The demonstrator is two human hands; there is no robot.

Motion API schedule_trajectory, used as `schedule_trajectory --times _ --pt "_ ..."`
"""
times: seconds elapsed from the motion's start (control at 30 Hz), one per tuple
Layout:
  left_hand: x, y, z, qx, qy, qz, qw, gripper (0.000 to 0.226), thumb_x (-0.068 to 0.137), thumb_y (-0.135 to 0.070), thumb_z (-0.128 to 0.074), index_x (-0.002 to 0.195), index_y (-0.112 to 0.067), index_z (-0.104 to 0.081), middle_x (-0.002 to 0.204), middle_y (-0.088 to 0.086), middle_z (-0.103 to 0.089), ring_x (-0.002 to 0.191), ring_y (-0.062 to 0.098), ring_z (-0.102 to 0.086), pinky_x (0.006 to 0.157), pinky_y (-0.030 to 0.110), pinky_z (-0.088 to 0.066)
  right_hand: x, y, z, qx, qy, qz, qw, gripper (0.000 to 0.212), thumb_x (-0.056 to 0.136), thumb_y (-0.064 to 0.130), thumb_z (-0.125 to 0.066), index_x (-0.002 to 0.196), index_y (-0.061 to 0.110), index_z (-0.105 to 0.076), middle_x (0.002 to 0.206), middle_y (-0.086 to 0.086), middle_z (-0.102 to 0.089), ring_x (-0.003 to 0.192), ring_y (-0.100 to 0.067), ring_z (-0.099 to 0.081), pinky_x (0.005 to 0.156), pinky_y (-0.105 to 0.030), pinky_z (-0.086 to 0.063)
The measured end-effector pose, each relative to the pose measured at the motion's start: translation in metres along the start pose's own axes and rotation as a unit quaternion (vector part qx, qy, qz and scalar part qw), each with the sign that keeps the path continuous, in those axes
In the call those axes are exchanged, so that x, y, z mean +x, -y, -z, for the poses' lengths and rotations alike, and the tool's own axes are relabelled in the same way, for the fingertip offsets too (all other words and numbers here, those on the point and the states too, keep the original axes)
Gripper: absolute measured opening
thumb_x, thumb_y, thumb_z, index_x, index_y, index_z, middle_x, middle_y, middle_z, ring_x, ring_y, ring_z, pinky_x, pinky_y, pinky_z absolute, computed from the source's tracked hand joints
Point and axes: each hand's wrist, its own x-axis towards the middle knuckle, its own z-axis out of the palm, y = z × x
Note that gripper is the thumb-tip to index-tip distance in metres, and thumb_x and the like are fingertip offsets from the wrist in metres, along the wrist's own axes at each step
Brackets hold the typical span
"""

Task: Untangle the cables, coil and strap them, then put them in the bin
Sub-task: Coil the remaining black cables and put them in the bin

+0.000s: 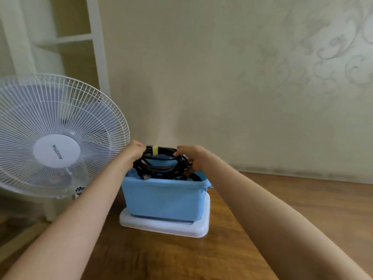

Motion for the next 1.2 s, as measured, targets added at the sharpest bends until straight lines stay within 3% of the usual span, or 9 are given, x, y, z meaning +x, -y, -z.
schedule_trajectory --times 0.13,0.33,0.53,0.63,0.73,0.9,1.03,1.13,1.2 --pt "0.025 0.034 -0.007 0.079 0.052 0.010 0.996 0.029 0.098 -0.024 -0.049 0.114 0.000 -0.048 0.103 0.020 -0.055 0.092 0.030 -0.054 0.075 0.032 -0.041 0.019 -0.015 -0.016 -0.185 -0.093 0.124 0.970 0.039 0.097 0.020 -0.051 0.135 0.008 -0.052 0.122 -0.013 -0.060 0.109 -0.030 -0.058 0.096 -0.038 -0.047" --pt "0.027 0.034 -0.014 0.368 0.107 -0.008 0.924 0.029 0.099 -0.012 -0.039 0.118 0.001 -0.056 0.121 0.014 -0.059 0.099 0.028 -0.055 0.079 0.032 -0.040 0.012 -0.013 -0.010 -0.507 -0.101 0.121 0.848 0.038 0.097 0.038 -0.043 0.114 0.008 -0.059 0.100 -0.008 -0.060 0.087 -0.026 -0.055 0.072 -0.031 -0.040" --pt "0.011 0.030 -0.016 0.322 -0.129 -0.146 0.927 0.037 0.100 -0.034 -0.041 0.097 -0.005 -0.064 0.100 0.016 -0.067 0.081 0.028 -0.056 0.070 0.035 -0.042 0.006 -0.030 -0.015 -0.514 -0.107 0.121 0.843 0.054 0.098 0.058 -0.030 0.107 0.011 -0.055 0.113 -0.011 -0.061 0.105 -0.030 -0.057 0.077 -0.036 -0.039" --pt "-0.011 0.014 0.015 0.158 0.101 -0.127 0.974 0.047 0.088 -0.055 -0.051 0.111 -0.016 -0.063 0.110 -0.004 -0.064 0.101 0.016 -0.057 0.086 0.033 -0.046 -0.012 -0.021 -0.002 -0.419 -0.012 0.118 0.900 0.063 0.090 0.070 -0.033 0.105 0.015 -0.060 0.108 -0.002 -0.061 0.101 -0.021 -0.056 0.086 -0.032 -0.041" --pt "-0.024 0.011 0.040 0.227 0.256 -0.071 0.937 0.050 0.075 -0.053 -0.063 0.113 -0.020 -0.068 0.109 -0.008 -0.065 0.104 0.009 -0.057 0.091 0.024 -0.044 -0.025 -0.024 0.009 -0.415 0.061 0.164 0.893 0.049 0.089 0.057 -0.053 0.129 0.029 -0.060 0.128 0.006 -0.060 0.118 -0.015 -0.053 0.103 -0.031 -0.039" --pt "-0.006 0.026 0.008 0.336 0.171 -0.040 0.925 0.012 0.083 -0.019 -0.073 0.091 -0.014 -0.065 0.109 0.006 -0.065 0.092 0.016 -0.057 0.083 0.029 -0.047 -0.024 -0.024 -0.006 -0.550 0.026 0.148 0.822 0.033 0.098 0.033 -0.049 0.129 0.033 -0.059 0.126 0.003 -0.062 0.112 -0.019 -0.054 0.087 -0.029 -0.044" --pt "-0.007 0.032 -0.005 0.296 0.049 -0.079 0.951 0.030 0.081 -0.019 -0.075 0.107 -0.012 -0.062 0.116 0.006 -0.061 0.105 0.022 -0.056 0.084 0.030 -0.045 -0.027 -0.035 0.002 -0.377 -0.038 0.165 0.911 0.040 0.093 0.045 -0.056 0.127 0.025 -0.062 0.132 0.000 -0.060 0.120 -0.020 -0.052 0.100 -0.030 -0.040" --pt "-0.017 0.047 0.002 0.262 -0.236 -0.095 0.931 0.045 0.087 -0.025 -0.066 0.123 -0.004 -0.051 0.128 0.015 -0.051 0.119 0.031 -0.046 0.092 0.042 -0.041 -0.028 -0.057 0.015 -0.345 -0.308 0.233 0.855 0.065 0.086 0.039 -0.066 0.144 0.024 -0.041 0.149 -0.007 -0.040 0.137 -0.029 -0.031 0.113 -0.041 -0.027" --pt "-0.020 0.055 0.007 0.203 -0.217 0.022 0.955 0.051 0.090 -0.028 -0.060 0.127 0.005 -0.047 0.128 0.022 -0.050 0.118 0.036 -0.047 0.090 0.044 -0.041 -0.028 -0.068 0.022 -0.195 -0.280 0.136 0.930 0.090 0.076 0.033 -0.074 0.150 0.021 -0.023 0.147 -0.011 -0.035 0.134 -0.033 -0.034 0.111 -0.049 -0.031"
